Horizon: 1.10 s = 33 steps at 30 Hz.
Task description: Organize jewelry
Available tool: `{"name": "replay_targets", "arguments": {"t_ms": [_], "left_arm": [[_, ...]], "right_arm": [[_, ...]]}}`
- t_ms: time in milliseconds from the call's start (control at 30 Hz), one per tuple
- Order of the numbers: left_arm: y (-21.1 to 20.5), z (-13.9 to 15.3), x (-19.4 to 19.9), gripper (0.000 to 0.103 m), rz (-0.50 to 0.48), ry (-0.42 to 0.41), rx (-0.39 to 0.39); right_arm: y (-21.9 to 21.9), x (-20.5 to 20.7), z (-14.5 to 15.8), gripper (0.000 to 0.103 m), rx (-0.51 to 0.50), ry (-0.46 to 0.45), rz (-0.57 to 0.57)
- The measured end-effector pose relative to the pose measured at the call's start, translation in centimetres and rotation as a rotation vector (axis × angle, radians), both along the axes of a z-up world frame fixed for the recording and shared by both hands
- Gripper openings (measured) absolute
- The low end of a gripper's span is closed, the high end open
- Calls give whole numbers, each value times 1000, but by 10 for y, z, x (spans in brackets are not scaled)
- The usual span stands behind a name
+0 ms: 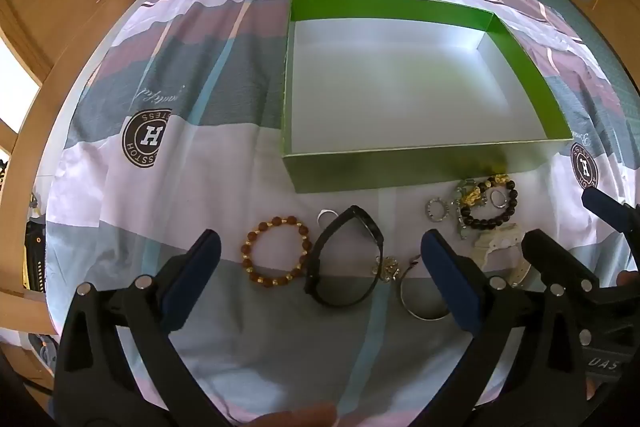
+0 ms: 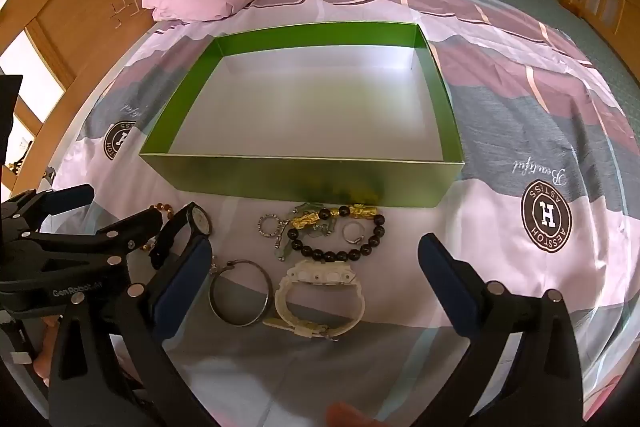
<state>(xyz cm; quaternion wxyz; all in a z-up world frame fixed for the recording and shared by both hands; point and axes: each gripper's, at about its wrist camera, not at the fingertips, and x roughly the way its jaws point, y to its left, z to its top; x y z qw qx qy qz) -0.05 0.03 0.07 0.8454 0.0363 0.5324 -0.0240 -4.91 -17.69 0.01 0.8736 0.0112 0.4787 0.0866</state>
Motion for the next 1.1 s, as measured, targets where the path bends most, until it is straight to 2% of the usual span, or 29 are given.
{"name": "replay_targets", "arguments": {"t_ms": [1100], "left_arm": [[4,-5,0,101,1,7,15]], "right_arm": [[5,-2,0,102,-12,1,7]]}}
